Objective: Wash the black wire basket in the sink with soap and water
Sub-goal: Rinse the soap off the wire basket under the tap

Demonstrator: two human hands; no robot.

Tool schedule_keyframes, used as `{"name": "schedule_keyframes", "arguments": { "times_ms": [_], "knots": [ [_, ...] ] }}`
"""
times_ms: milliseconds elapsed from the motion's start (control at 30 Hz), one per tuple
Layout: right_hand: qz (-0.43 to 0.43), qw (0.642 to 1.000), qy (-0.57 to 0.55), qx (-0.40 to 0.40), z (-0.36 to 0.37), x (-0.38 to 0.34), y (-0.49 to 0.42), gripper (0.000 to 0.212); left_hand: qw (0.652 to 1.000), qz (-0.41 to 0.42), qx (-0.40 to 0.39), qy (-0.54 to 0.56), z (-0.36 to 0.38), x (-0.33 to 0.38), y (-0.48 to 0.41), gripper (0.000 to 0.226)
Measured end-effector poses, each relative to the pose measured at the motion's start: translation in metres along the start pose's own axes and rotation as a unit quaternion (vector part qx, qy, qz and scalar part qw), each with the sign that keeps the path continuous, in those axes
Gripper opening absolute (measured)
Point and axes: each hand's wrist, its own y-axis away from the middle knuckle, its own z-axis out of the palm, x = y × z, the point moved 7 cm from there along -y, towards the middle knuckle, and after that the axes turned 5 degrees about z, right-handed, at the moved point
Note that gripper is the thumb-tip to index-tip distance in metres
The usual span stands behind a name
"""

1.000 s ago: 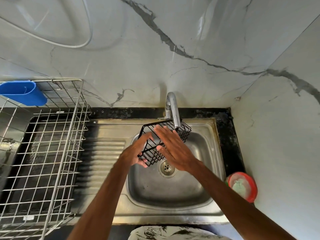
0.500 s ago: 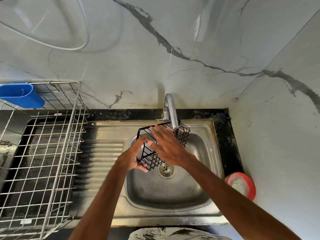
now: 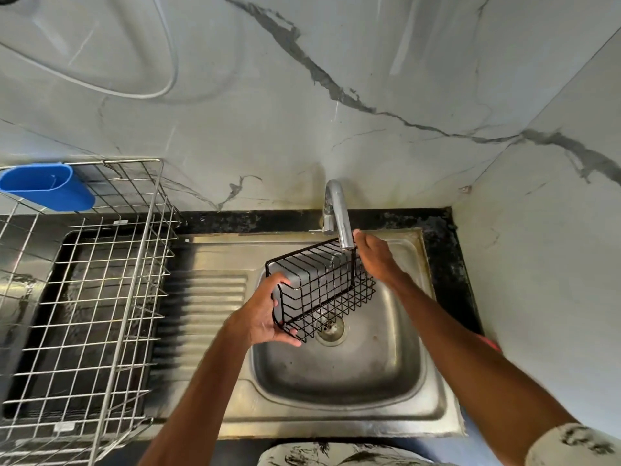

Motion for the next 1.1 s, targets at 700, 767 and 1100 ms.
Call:
{"name": "schedule_keyframes", "arguments": {
  "times_ms": [700,767,1100],
  "knots": [
    [-0.12,0.98,0.16,0.0,0.046,-0.023,0.042,0.068,0.975,-0.03,-0.083,0.203,0.056,-0.036,0.017,0.078],
    [-0.041,0.988,0.145,-0.022,0.03,0.006,0.013,0.079,0.972,-0.043,-0.08,0.216,0.061,-0.04,0.017,0.081],
    [-0.189,0.972,0.138,-0.031,0.087,-0.032,0.143,0.078,0.969,-0.069,-0.086,0.221,0.052,-0.045,0.012,0.096]
  ]
}}
